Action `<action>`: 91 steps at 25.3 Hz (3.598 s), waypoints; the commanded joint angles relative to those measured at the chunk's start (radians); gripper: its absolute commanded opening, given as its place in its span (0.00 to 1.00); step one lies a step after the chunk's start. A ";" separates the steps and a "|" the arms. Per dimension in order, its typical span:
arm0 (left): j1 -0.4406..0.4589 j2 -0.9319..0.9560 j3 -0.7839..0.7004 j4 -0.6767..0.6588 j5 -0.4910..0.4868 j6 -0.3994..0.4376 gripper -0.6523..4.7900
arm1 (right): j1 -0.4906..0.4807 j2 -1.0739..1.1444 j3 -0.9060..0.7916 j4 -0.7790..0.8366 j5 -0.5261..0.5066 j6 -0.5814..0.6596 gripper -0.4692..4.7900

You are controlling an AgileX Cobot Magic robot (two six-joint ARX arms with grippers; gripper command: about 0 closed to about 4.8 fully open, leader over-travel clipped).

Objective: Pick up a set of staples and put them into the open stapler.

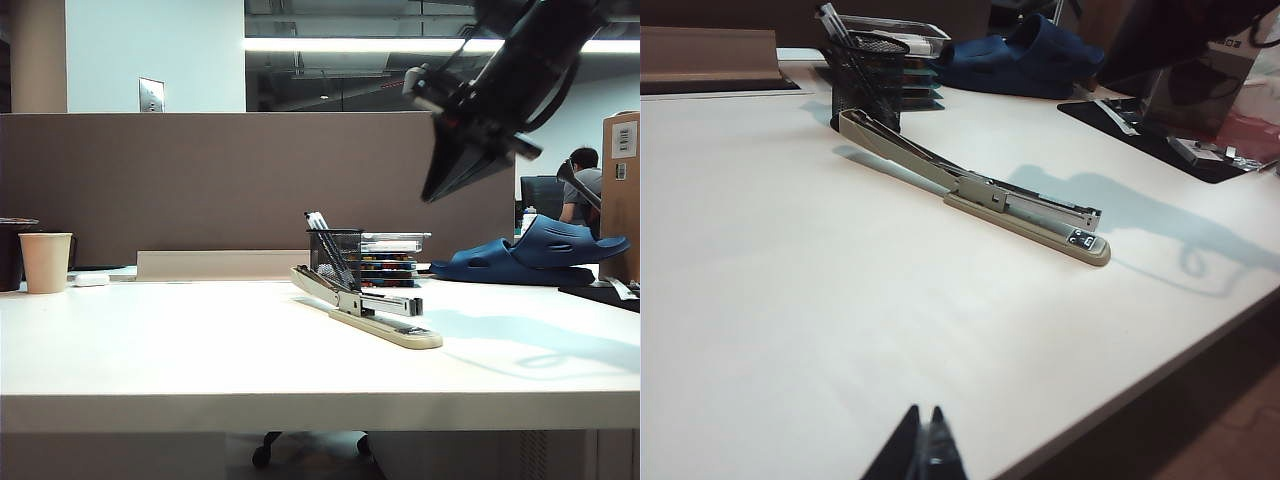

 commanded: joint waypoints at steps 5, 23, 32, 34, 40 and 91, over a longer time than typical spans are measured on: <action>0.002 0.000 0.000 -0.010 -0.112 0.001 0.11 | -0.012 -0.139 0.003 -0.048 0.179 -0.082 0.08; 0.002 0.000 0.000 -0.017 -0.336 0.004 0.11 | -0.263 -0.546 -0.221 -0.005 0.217 -0.036 0.08; 0.002 0.000 0.000 -0.016 -0.410 0.000 0.11 | -0.312 -0.916 -0.581 0.192 0.231 0.071 0.08; 0.002 0.000 0.000 -0.016 -0.433 0.000 0.11 | -0.309 -0.977 -0.637 0.235 0.229 0.080 0.08; 0.002 0.000 0.000 0.009 -0.494 0.000 0.11 | -0.309 -1.169 -0.820 0.283 0.265 0.145 0.08; 0.002 0.000 0.001 0.152 -0.497 0.003 0.11 | -0.307 -1.690 -1.356 0.478 0.307 0.150 0.08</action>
